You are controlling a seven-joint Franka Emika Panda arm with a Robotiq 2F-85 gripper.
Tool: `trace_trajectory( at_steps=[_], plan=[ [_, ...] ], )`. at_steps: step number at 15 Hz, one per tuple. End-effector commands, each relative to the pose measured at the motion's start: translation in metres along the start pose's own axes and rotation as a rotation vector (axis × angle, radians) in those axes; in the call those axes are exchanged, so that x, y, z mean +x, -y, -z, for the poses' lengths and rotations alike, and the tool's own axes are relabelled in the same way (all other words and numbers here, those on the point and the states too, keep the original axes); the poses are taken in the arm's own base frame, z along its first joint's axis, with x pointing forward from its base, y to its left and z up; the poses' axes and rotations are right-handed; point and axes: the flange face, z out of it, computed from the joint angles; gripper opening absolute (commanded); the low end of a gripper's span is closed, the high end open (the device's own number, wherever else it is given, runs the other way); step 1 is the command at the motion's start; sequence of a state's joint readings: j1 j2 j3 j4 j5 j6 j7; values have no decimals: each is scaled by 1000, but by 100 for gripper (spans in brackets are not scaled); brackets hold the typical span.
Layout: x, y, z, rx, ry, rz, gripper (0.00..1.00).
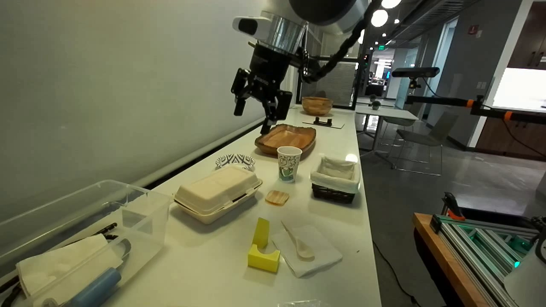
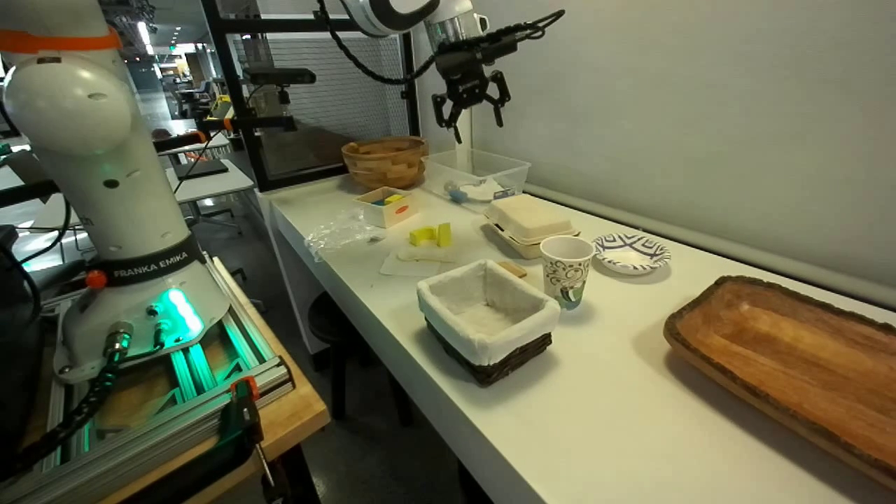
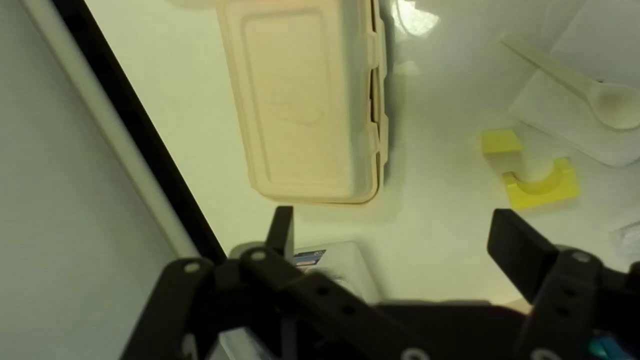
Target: Open the food pack.
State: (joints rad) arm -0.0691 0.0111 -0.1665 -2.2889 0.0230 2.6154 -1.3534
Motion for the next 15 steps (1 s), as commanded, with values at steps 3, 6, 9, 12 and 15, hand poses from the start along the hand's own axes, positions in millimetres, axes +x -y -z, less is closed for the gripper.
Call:
trace_trajectory(
  at_steps=[3, 6, 9, 12, 15],
  plan=[
    [-18, 7, -73, -72, 32, -17, 100],
    [-18, 10, -104, -109, 29, -37, 100],
    [-16, 12, -128, -175, 24, -26, 100],
    [-14, 15, -148, -215, 19, -27, 100],
    [-19, 17, -164, -232, 32, -19, 100]
  ],
)
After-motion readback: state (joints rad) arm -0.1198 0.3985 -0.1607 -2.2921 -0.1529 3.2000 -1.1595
